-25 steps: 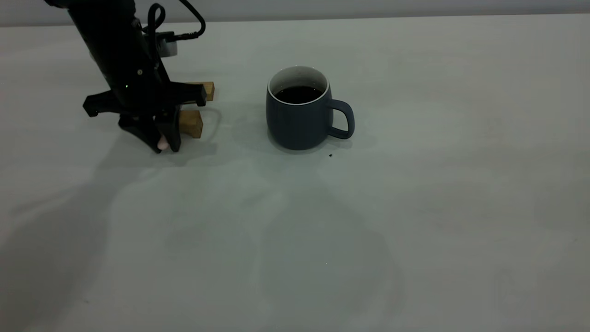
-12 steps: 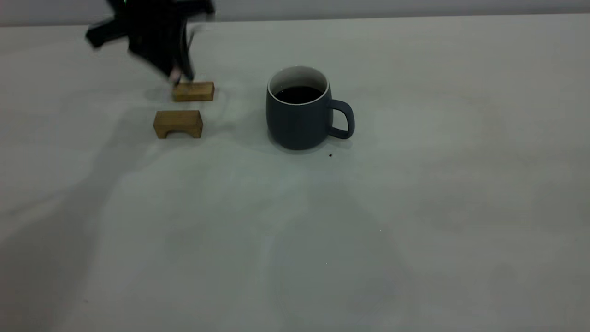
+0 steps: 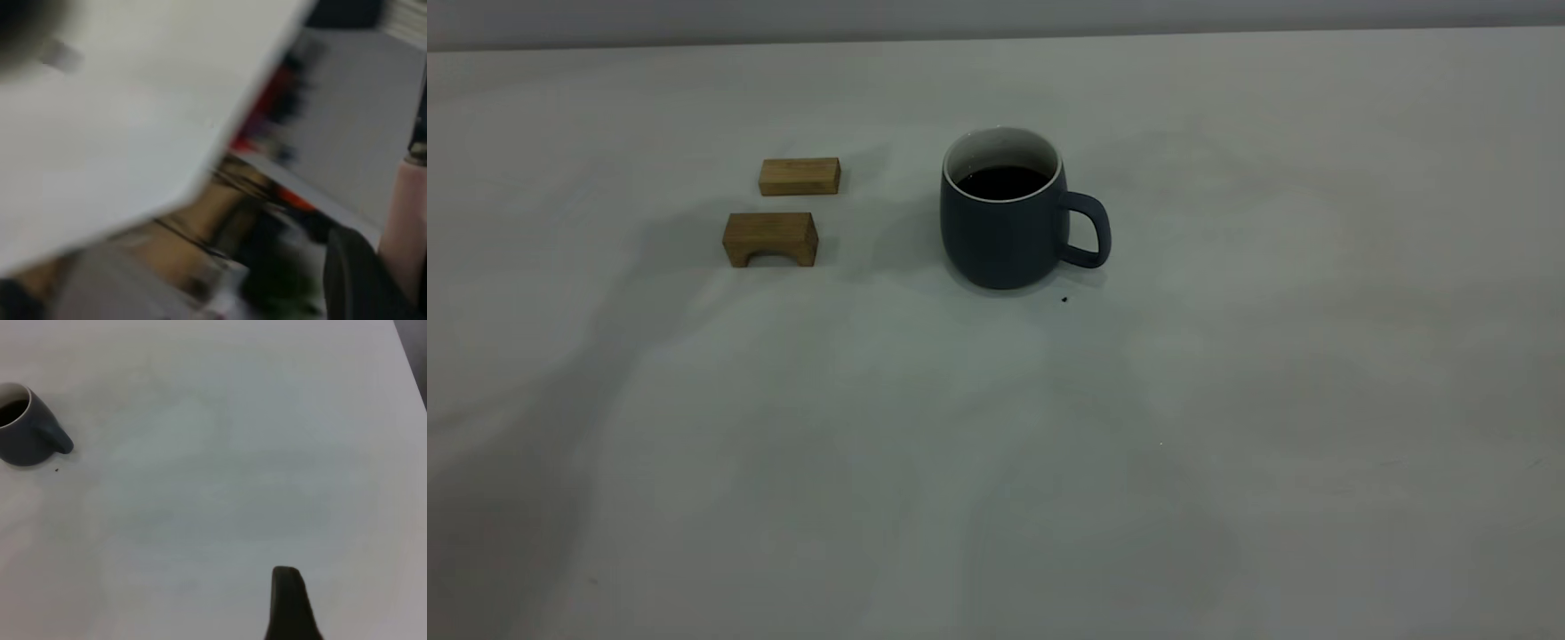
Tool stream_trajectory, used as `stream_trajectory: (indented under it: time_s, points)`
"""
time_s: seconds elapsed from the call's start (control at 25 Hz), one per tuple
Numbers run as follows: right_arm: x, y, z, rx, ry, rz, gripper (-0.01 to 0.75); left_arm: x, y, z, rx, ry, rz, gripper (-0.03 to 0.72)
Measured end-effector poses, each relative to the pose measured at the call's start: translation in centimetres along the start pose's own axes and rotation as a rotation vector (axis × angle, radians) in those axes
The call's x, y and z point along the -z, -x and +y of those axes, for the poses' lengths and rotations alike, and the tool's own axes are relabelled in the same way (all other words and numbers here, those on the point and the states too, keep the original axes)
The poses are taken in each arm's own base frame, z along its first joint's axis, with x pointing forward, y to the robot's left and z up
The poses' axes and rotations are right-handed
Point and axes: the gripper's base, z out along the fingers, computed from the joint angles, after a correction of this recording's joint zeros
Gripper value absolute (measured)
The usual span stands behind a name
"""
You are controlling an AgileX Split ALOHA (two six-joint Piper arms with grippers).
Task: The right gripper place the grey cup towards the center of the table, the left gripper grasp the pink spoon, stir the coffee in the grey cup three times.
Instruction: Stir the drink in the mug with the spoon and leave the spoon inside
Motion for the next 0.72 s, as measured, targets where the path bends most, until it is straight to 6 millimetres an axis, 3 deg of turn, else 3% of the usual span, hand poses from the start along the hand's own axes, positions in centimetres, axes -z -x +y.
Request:
stream_trajectory:
  time_s: [0.28,0.72]
  points:
    - [0.0,0.0,0.0,0.000,0.000,0.000,0.543,0.1,-0.7,-2.7,0.247,-0.283,0.093,0.156]
    - [0.0,0.0,0.0,0.000,0.000,0.000,0.543,-1.1,-0.6,-3.1,0.674,-0.282,0.078,0.156]
